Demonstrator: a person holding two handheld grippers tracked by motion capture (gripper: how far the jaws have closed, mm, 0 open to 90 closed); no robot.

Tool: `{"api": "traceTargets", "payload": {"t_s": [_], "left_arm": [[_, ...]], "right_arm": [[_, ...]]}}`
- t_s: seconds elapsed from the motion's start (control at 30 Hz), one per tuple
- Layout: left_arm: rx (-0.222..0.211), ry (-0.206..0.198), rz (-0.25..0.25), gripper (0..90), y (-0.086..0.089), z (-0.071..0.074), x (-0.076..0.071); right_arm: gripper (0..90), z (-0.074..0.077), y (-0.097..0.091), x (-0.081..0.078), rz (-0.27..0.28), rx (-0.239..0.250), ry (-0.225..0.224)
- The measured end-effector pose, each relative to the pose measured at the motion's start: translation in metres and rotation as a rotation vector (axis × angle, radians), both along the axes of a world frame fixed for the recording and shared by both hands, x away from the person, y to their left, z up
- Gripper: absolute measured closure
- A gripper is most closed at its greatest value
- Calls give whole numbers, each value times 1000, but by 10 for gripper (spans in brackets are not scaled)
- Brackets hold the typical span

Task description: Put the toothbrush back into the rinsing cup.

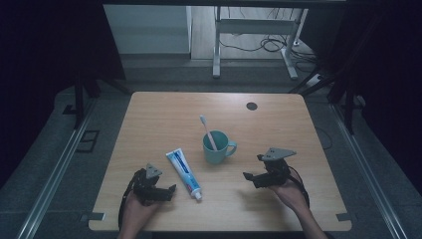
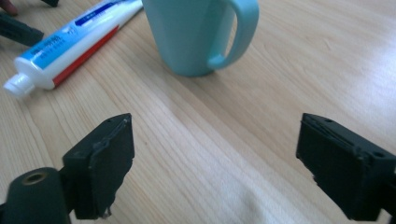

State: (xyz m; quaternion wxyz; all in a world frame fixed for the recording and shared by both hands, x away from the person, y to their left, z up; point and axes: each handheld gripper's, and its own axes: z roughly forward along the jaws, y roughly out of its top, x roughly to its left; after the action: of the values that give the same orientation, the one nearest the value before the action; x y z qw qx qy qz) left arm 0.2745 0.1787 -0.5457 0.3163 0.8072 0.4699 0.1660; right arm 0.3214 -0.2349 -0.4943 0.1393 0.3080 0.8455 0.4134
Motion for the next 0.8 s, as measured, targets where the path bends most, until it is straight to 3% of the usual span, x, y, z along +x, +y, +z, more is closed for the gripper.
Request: {"api": "traceTargets", "payload": {"t_s": [0.2,0.8], "left_arm": [[1,0,0,16,0,0,0],[3,-2,-3,16,0,0,0]], "right_arm": [[42,-8,-7,-6,-11,-8,1],[44,-35,-21,-13,-32,-45,31]]}}
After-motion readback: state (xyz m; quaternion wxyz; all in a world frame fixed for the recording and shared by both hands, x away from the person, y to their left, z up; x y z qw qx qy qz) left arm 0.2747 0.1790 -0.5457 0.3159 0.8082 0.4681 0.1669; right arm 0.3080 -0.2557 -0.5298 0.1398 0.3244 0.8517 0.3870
